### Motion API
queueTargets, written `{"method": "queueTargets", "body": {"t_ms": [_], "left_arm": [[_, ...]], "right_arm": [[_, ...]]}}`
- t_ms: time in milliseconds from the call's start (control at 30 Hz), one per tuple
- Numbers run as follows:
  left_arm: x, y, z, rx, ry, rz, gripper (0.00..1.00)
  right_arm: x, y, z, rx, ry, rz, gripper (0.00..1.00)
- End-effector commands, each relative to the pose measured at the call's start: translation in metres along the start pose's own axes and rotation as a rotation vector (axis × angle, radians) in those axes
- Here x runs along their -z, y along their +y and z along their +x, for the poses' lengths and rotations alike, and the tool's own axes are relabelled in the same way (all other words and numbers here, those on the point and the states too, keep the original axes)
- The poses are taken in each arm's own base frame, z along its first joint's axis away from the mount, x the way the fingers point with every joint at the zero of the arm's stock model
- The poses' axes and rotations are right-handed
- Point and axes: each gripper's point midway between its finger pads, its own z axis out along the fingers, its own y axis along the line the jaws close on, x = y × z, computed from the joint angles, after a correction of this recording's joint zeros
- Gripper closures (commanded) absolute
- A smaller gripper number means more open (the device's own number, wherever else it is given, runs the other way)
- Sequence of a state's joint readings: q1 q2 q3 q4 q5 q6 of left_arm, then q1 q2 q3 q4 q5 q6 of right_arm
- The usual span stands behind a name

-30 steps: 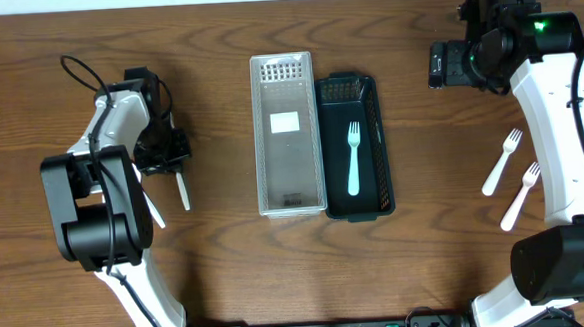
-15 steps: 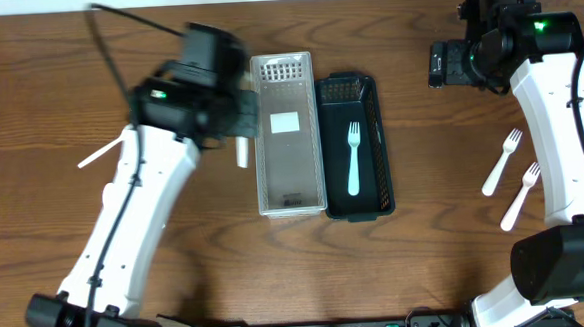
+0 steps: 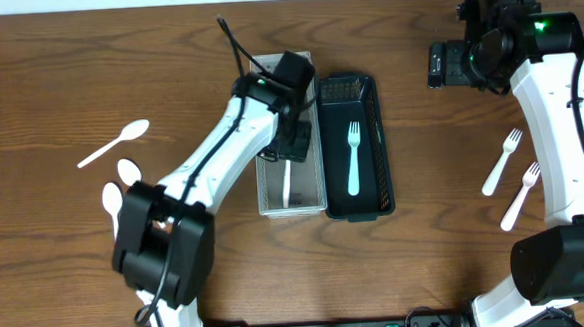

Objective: Pack container
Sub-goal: 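Lower spoon into white basket and open left gripper, then move left gripper back and grasp another white spoon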

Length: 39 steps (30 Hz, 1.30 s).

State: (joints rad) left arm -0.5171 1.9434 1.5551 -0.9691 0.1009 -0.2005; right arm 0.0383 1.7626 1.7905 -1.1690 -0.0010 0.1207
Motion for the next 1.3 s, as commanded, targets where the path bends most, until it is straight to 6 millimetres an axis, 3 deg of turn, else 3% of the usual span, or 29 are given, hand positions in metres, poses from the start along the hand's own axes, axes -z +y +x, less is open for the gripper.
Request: {"method": "queueTargets", "body": {"t_ms": [0,100,200,333,400,500,633,700,800,967,1067,1133,1267], "left_arm": [[0.015,0.007,-0.005,-0.034,-0.034,-0.010,0.36],[0.050,0.027,-0.015,-0.005,-0.114,-0.077,0.31],[0.102,0.059,-0.027,0.056,-0.246,-0.145,0.31],[0.175,0.114,-0.031,0.025,-0.414,-0.212,0.14],[0.197,0.147,-0.024,0.040,-0.454,-0.255,0.01],[0.214,0.198,-0.006,0.091,-0.455,-0.312,0.02],[0.207,0.247,0.011,0.129,-0.409,-0.296,0.02],[0.195,0.261,0.016,0.069,-0.361,-0.283,0.02],[0.168,0.270,0.023,-0.112,-0.262,-0.233,0.02],[0.137,0.294,0.027,-0.217,-0.168,-0.217,0.02],[0.128,0.319,0.027,-0.193,-0.146,-0.267,0.02],[0.122,0.321,0.031,-0.170,-0.131,-0.242,0.02],[0.105,0.326,0.014,-0.168,-0.194,-0.189,0.02]], "right_arm": [[0.001,-0.001,-0.002,0.008,-0.002,-0.008,0.09],[0.001,-0.001,-0.002,0.008,-0.002,-0.008,0.09],[0.001,-0.001,-0.002,0.007,-0.002,-0.008,0.09],[0.001,-0.002,-0.002,0.006,-0.002,-0.007,0.09],[0.001,-0.002,-0.002,0.006,-0.003,-0.007,0.09],[0.001,-0.002,-0.002,0.006,-0.003,-0.008,0.09],[0.001,-0.002,-0.002,0.006,-0.002,-0.007,0.09],[0.001,-0.002,-0.002,0.006,-0.002,-0.007,0.09],[0.001,-0.002,-0.002,0.010,-0.002,-0.003,0.09],[0.001,-0.004,0.001,0.023,0.011,0.002,0.09],[0.001,-0.005,0.006,0.023,0.028,0.005,0.08],[0.001,-0.005,0.008,0.022,0.036,0.006,0.08],[0.001,-0.005,0.009,0.022,0.043,0.006,0.08]]}}
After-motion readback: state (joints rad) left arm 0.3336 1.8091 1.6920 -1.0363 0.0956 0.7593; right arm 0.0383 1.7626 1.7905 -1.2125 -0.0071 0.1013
